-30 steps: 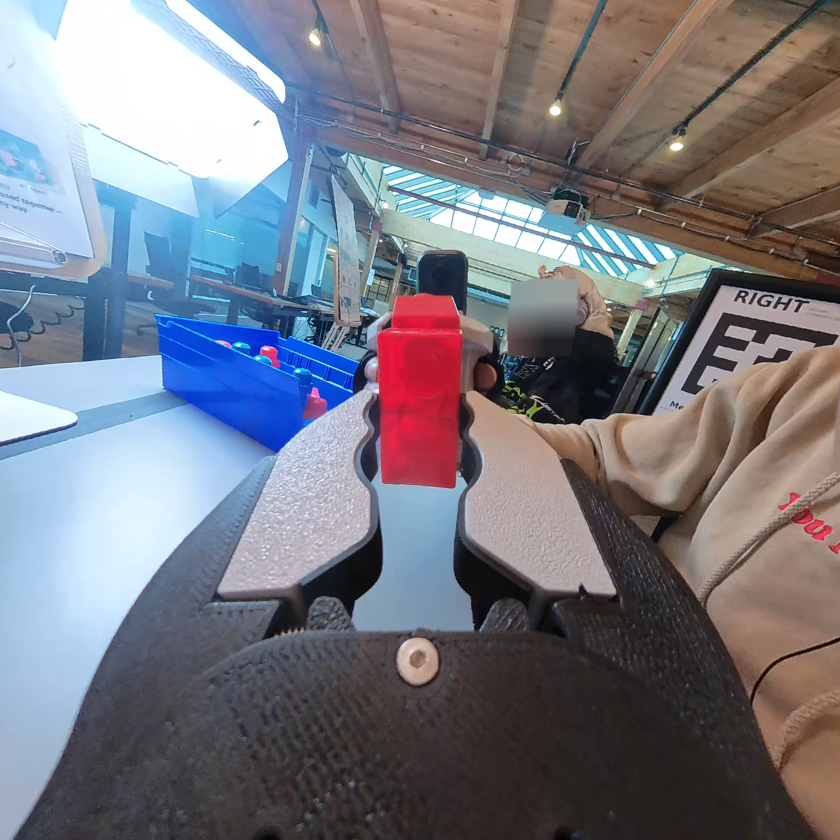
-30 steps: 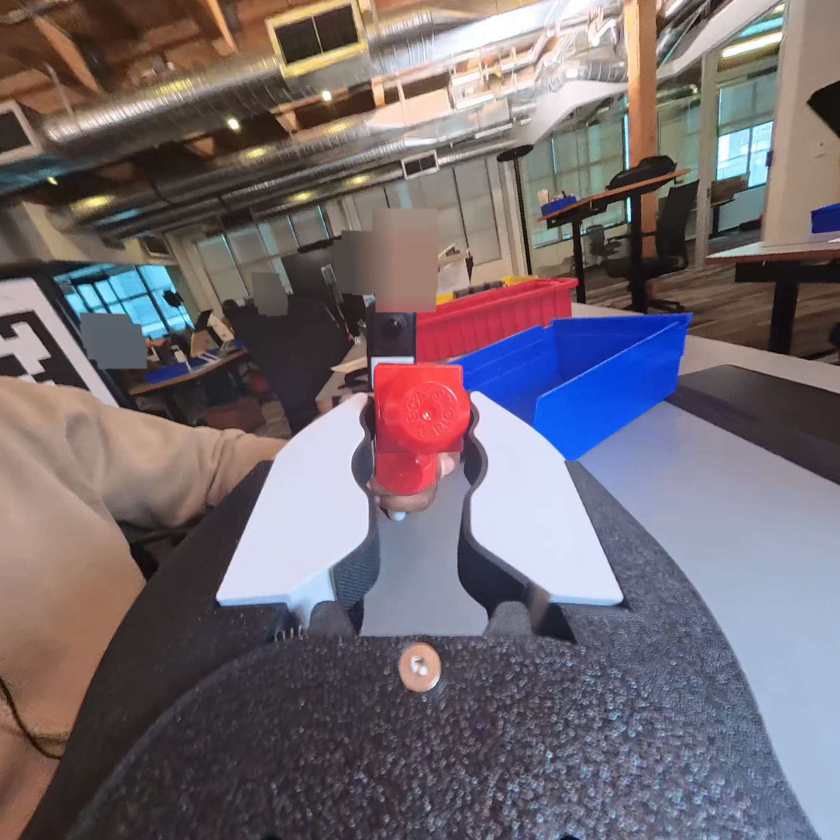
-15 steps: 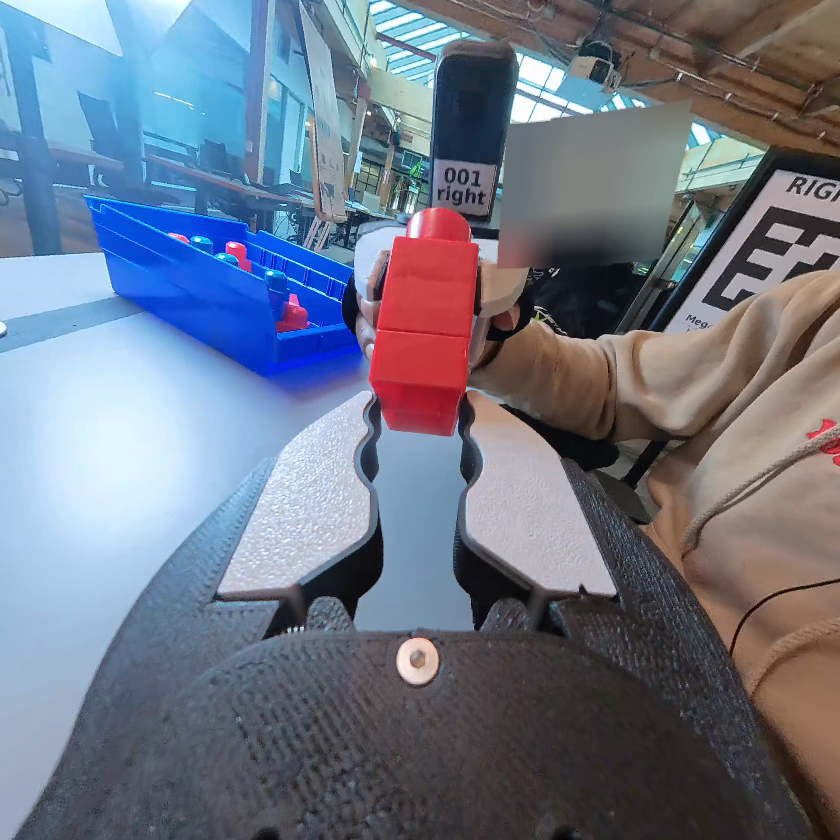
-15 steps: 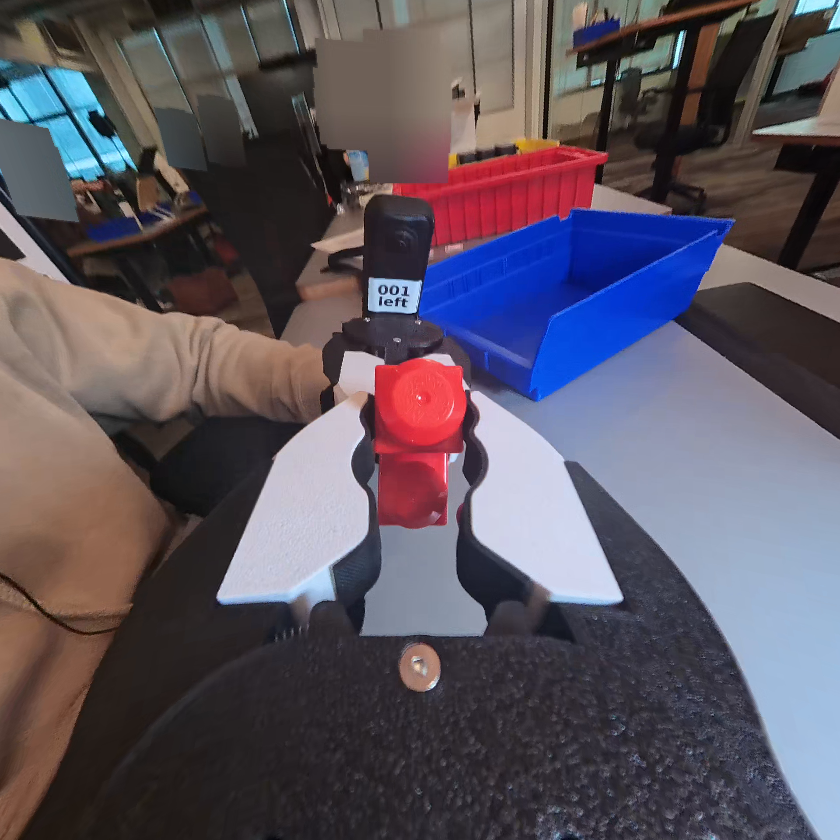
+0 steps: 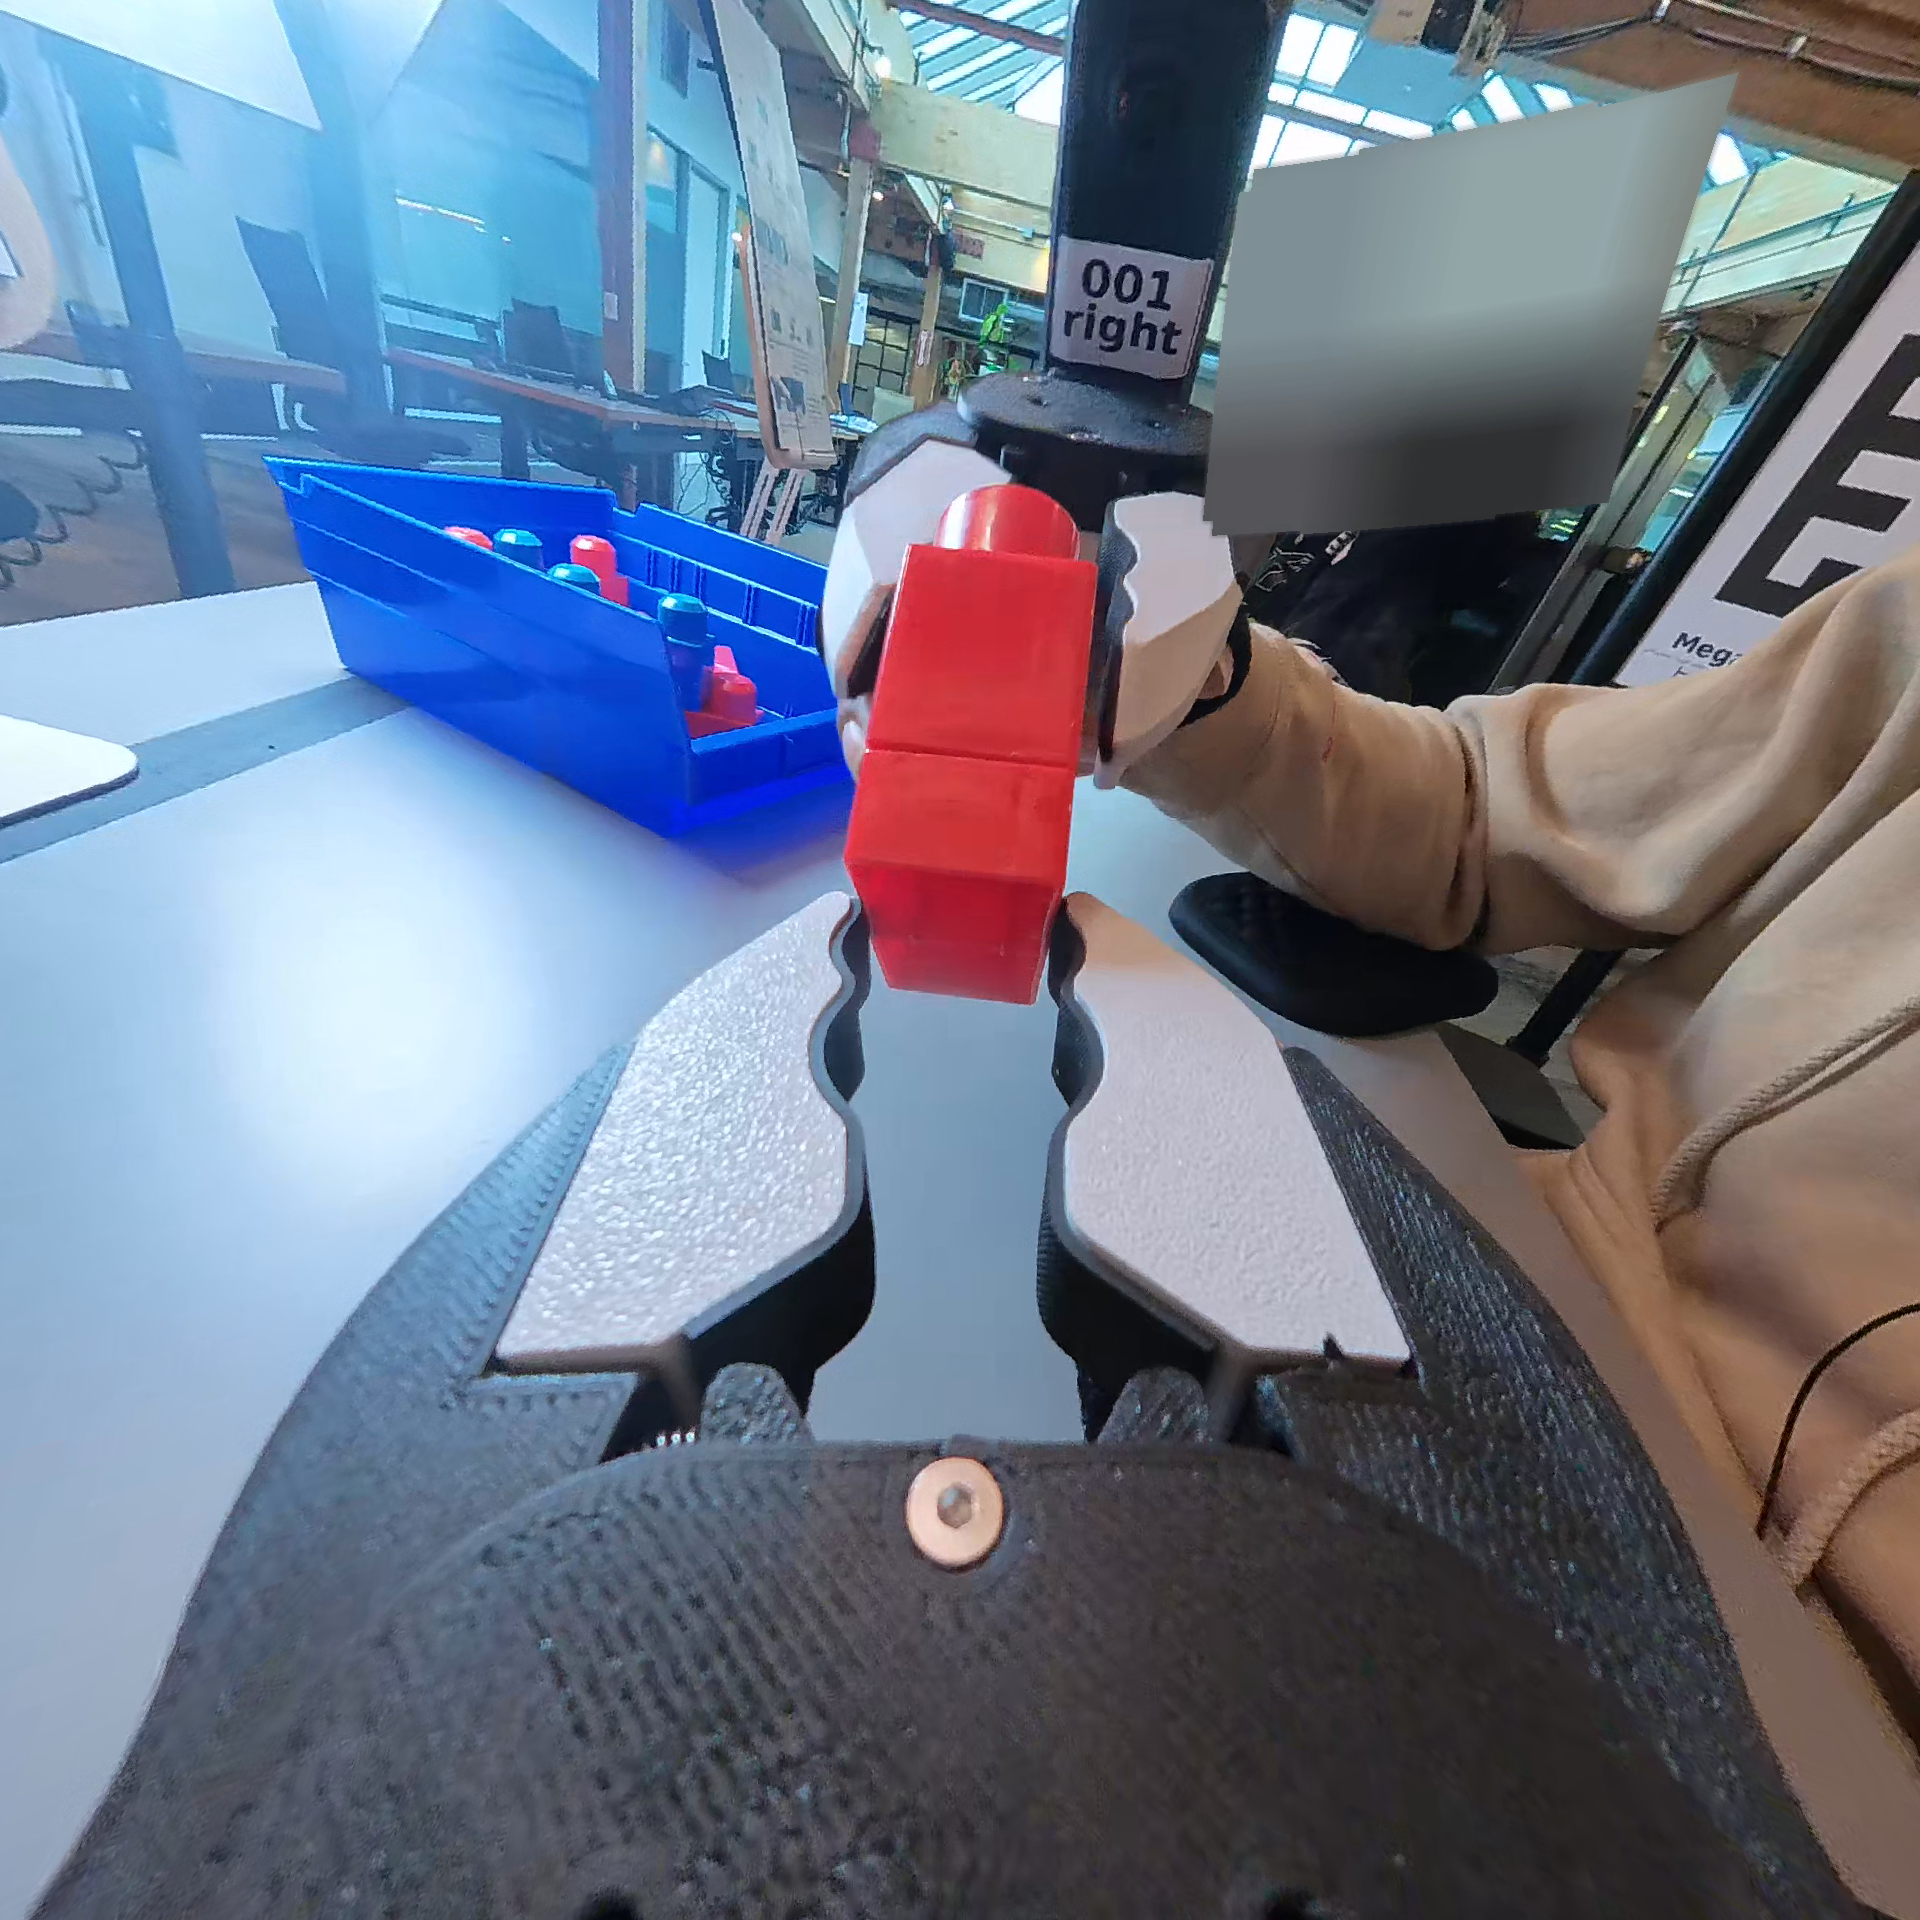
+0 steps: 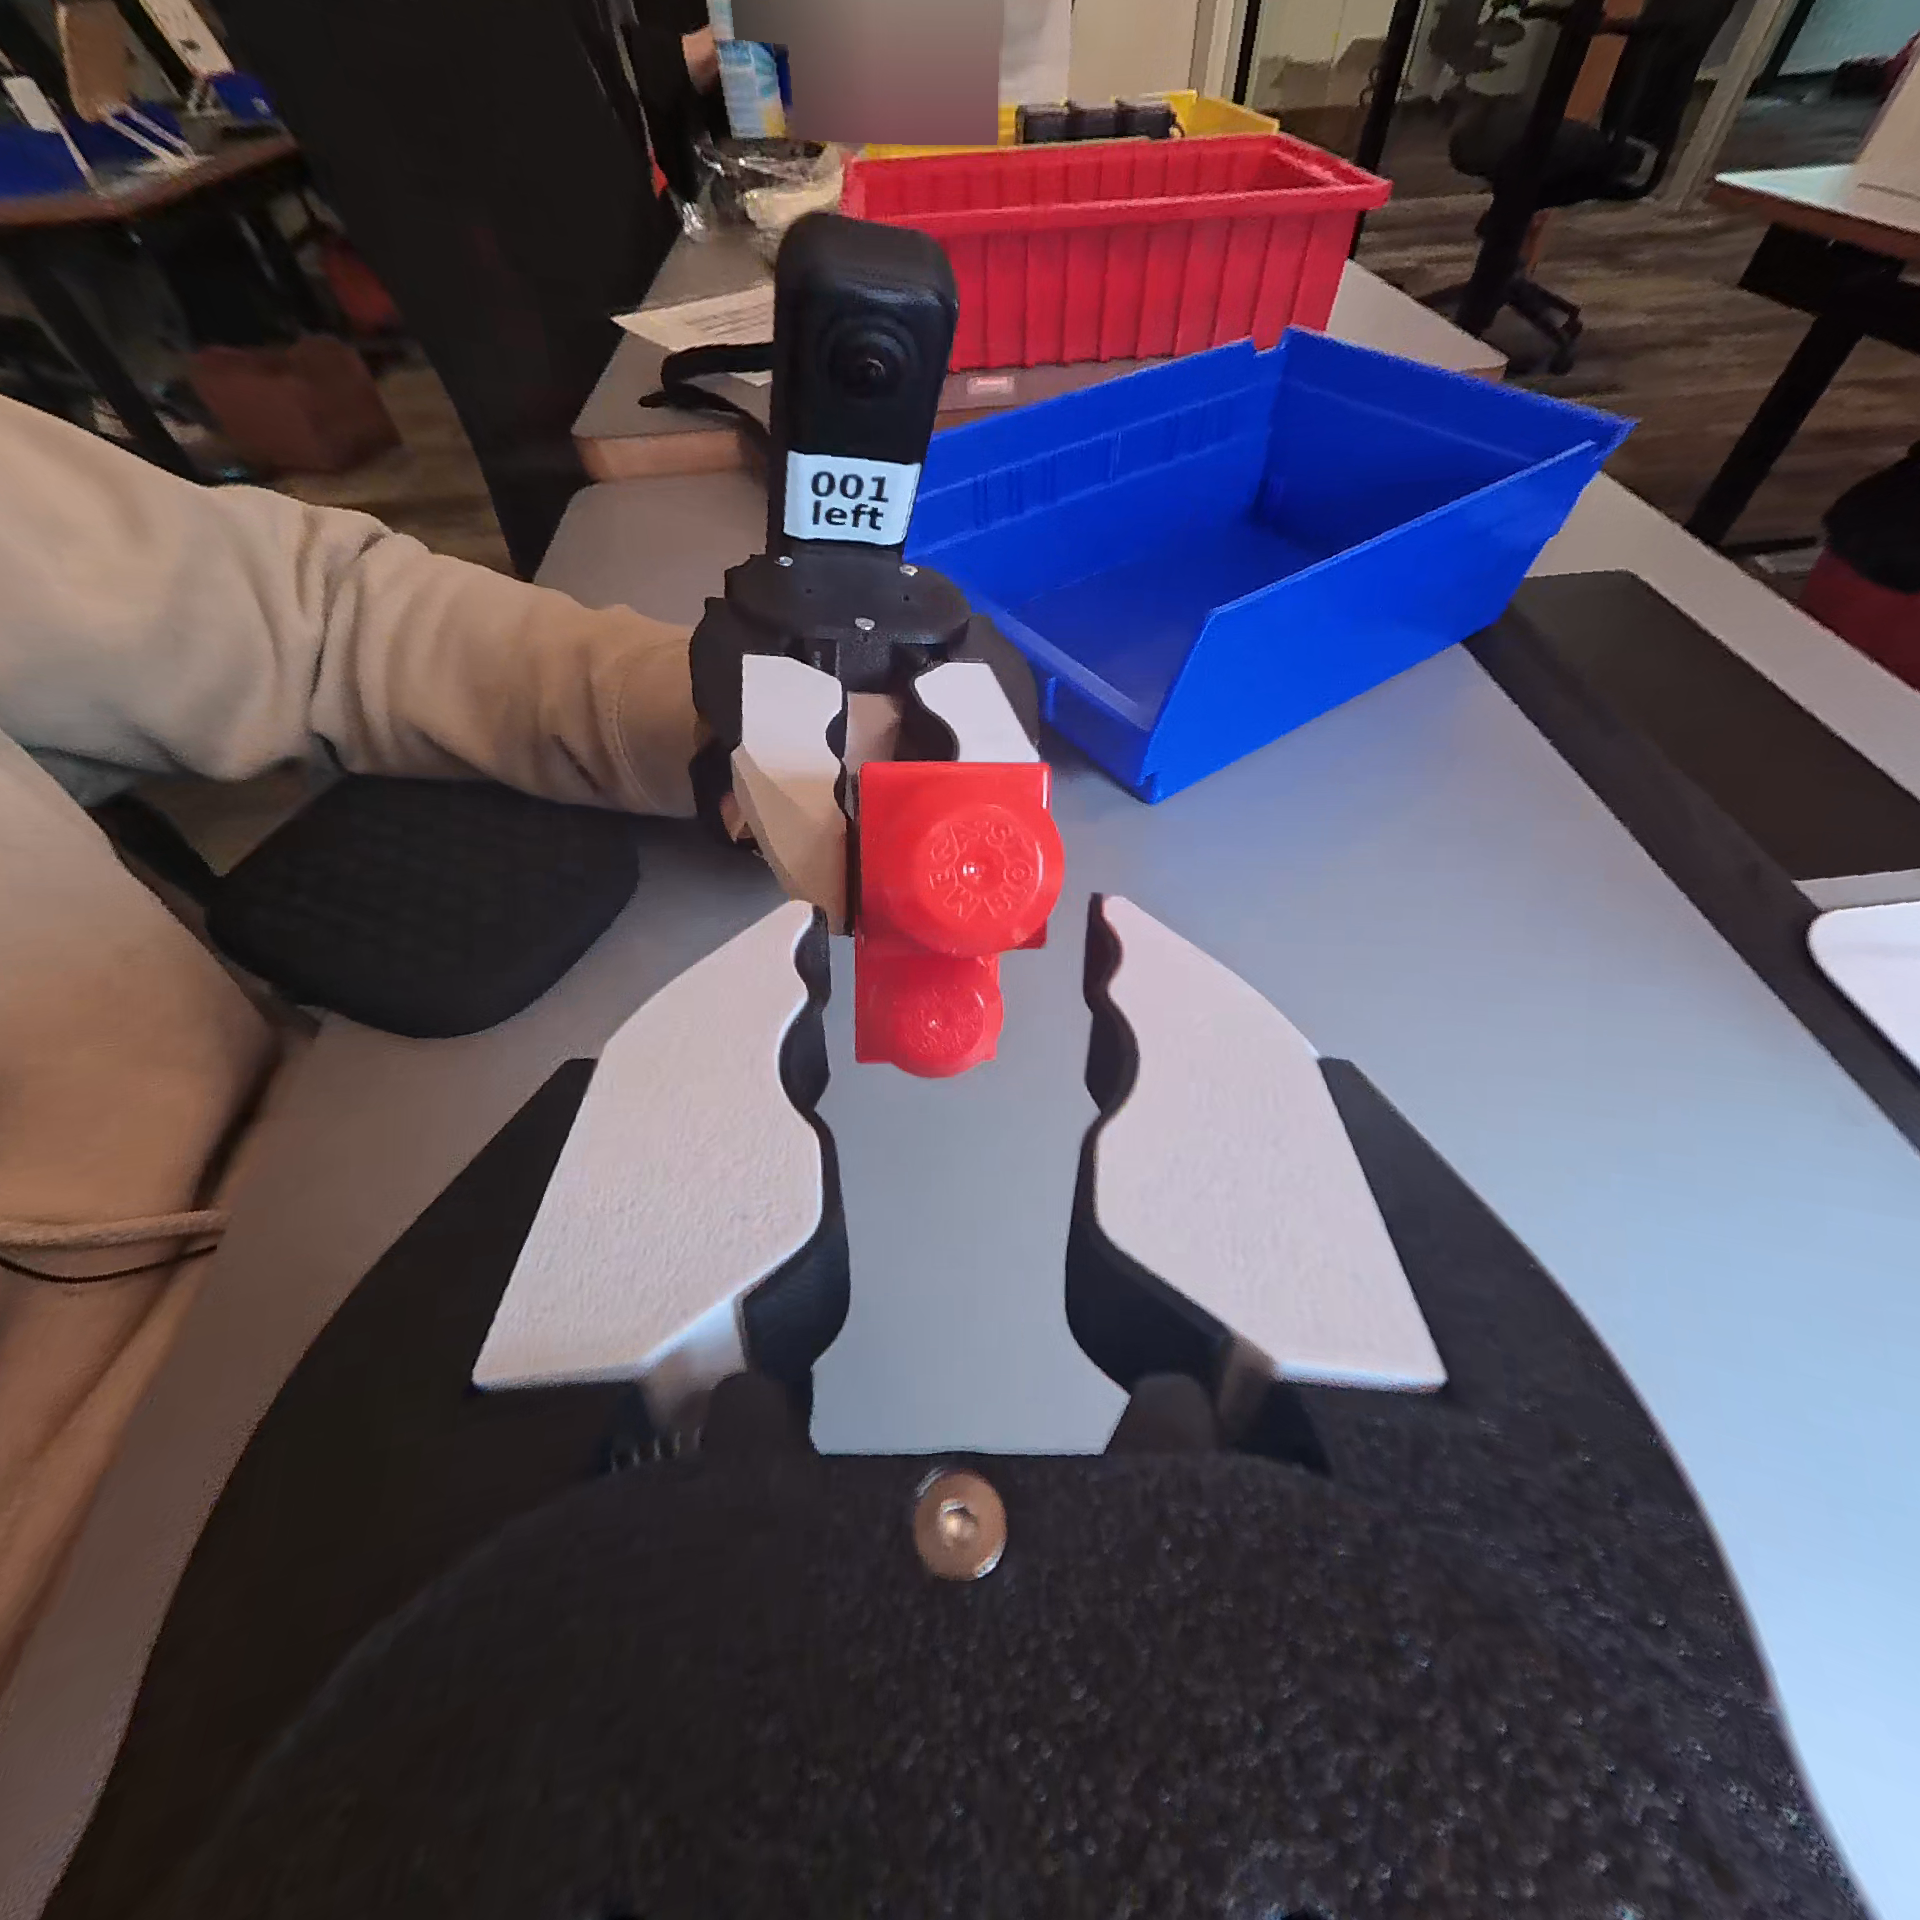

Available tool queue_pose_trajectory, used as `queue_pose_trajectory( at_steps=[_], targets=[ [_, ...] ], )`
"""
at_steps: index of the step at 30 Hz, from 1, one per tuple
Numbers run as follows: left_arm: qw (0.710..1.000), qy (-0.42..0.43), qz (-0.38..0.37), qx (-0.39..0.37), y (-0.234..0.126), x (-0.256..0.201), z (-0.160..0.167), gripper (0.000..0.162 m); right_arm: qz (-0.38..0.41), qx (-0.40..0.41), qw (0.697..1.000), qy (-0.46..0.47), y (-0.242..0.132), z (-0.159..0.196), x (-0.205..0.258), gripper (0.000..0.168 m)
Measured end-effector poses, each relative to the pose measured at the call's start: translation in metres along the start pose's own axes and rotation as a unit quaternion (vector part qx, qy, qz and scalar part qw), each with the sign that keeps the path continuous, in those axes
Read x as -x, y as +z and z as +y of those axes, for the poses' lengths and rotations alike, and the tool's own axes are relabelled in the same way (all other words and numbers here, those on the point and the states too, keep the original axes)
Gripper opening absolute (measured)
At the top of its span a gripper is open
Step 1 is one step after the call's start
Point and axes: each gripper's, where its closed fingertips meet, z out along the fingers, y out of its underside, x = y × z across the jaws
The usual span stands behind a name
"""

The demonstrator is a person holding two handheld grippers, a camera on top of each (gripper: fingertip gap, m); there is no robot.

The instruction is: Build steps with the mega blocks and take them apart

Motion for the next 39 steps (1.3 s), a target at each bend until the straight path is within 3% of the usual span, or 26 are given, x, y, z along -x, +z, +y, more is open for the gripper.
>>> queue_pose_trajectory(
  at_steps=[3,4,9,12,15,18,20,24,28,31,35,39],
  targets=[
    [1.000,0.005,0.000,0.019,0.000,0.002,0.006,0.033,0.009,0.001,1.000,-0.004,-0.005,0.000,-0.003,0.043],
    [0.999,0.010,-0.003,0.032,0.002,0.002,0.011,0.033,0.008,0.006,1.000,-0.008,-0.003,0.003,-0.002,0.035],
    [0.999,0.008,-0.025,0.040,0.005,0.009,0.015,0.033,0.022,0.045,0.999,-0.003,-0.007,0.008,-0.008,0.034],
    [0.998,0.020,-0.055,0.030,-0.003,0.019,0.012,0.024,0.127,0.031,0.991,0.001,-0.049,-0.011,-0.046,0.034],
    [0.998,0.011,-0.058,0.011,-0.006,0.022,0.006,0.016,0.288,0.045,0.956,0.020,-0.123,-0.009,-0.103,0.034],
    [0.998,0.017,-0.057,0.019,-0.004,0.022,0.012,0.012,0.427,0.122,0.895,0.036,-0.193,0.028,-0.148,0.034],
    [0.998,0.019,-0.057,0.032,-0.001,0.022,0.018,0.011,0.455,0.178,0.870,0.064,-0.214,0.063,-0.164,0.034],
    [0.997,0.032,-0.060,0.049,0.001,0.022,0.025,0.010,0.416,0.234,0.872,0.112,-0.203,0.116,-0.176,0.034],
    [0.996,0.040,-0.068,0.049,0.000,0.025,0.025,0.010,0.407,0.261,0.865,0.135,-0.194,0.147,-0.188,0.035],
    [0.994,0.046,-0.092,0.042,-0.005,0.033,0.020,0.016,0.441,0.218,0.863,0.116,-0.198,0.135,-0.200,0.054],
    [0.989,0.054,-0.141,0.013,-0.027,0.044,-0.014,0.024,0.487,0.092,0.866,0.058,-0.217,0.069,-0.197,0.056],
    [0.951,0.102,-0.272,0.101,-0.084,0.071,-0.044,0.034,0.482,0.032,0.874,0.043,-0.234,0.022,-0.171,0.055]
  ],
)
